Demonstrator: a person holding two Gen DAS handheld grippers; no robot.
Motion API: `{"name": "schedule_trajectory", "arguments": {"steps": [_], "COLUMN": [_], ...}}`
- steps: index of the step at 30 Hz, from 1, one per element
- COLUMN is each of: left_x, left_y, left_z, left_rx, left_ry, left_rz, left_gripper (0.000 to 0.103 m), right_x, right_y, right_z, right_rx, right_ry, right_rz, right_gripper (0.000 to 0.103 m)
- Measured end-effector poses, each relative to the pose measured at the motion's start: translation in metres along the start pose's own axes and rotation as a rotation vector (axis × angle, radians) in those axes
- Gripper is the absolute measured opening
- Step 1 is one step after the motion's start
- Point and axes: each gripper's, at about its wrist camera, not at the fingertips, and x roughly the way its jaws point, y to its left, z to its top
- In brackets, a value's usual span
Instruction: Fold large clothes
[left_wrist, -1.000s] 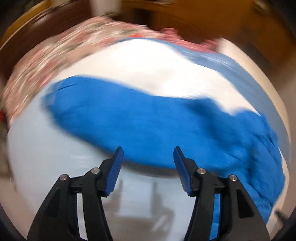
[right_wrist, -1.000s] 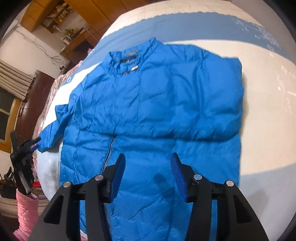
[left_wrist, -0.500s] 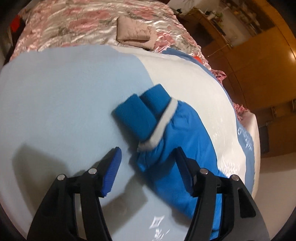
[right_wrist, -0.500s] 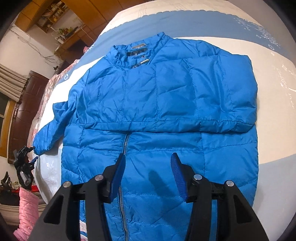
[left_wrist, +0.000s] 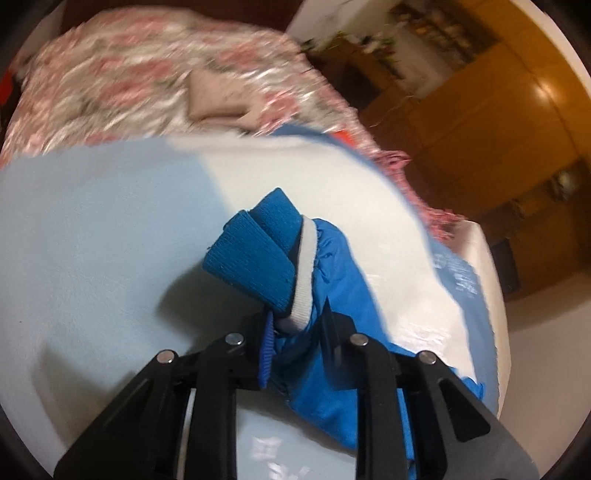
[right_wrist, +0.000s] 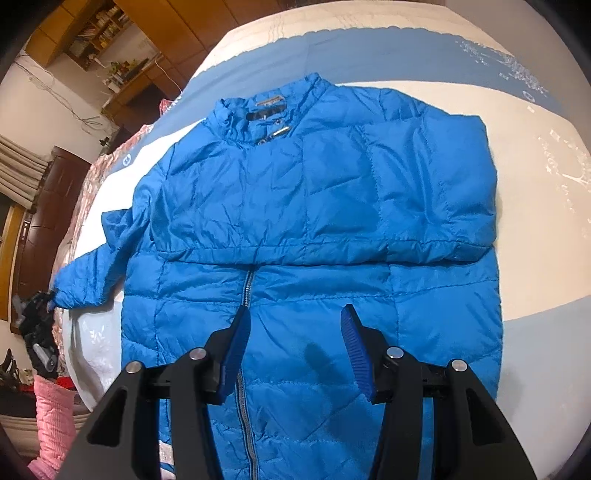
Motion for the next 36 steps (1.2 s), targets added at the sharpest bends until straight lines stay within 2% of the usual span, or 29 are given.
{"name": "schedule_trajectory", "arguments": {"steps": [3,8,12,18,21,25,28,30,32,33,36], "left_x": [-0.032,-0.06,-0.062,-0.024,0.005,0.051,0.077,0.077,0.067,0.059,0.048], "left_y": [-0.056,-0.154,-0.235,-0.316,-0.336,-0.339,-0.337,-0.332,-0.324,-0.318,-0.299], "left_z": [-0.017,-0.063,-0.124,-0.214,-0.252,-0.286,-0.309,-0.313,-0.306,-0.294,-0.27], "left_rx": [0.135,0.357,0.525,0.69,0.747,0.789,0.804,0.815,0.799,0.783,0.773], "left_ry": [-0.049,-0.054,0.001,0.145,0.22,0.336,0.477,0.522,0.535,0.507,0.425], "left_rz": [-0.078,-0.194,-0.297,-0.362,-0.35,-0.313,-0.334,-0.366,-0.426,-0.43,-0.362], "left_gripper": [0.02,0.019,0.019,0.019,0.019,0.019,0.02,0.025,0.034,0.04,0.042], "right_x": [-0.007,-0.013,-0.019,-0.027,-0.029,-0.028,-0.025,-0.021,-0.016,-0.014,-0.001], "right_y": [-0.005,-0.017,-0.031,-0.053,-0.061,-0.068,-0.066,-0.06,-0.048,-0.041,-0.016], "right_z": [-0.001,-0.005,-0.009,-0.013,-0.014,-0.013,-0.009,-0.003,0.006,0.011,0.029], "right_rx": [-0.003,-0.001,0.011,0.027,0.026,0.022,0.012,-0.002,-0.025,-0.038,-0.078], "right_ry": [-0.011,-0.019,-0.027,-0.038,-0.038,-0.031,-0.025,-0.02,-0.011,-0.005,0.02], "right_rz": [0.004,0.015,0.024,0.023,0.02,0.02,0.025,0.034,0.064,0.083,0.127], "right_gripper": [0.051,0.051,0.051,0.051,0.051,0.051,0.052,0.052,0.052,0.052,0.052]}}
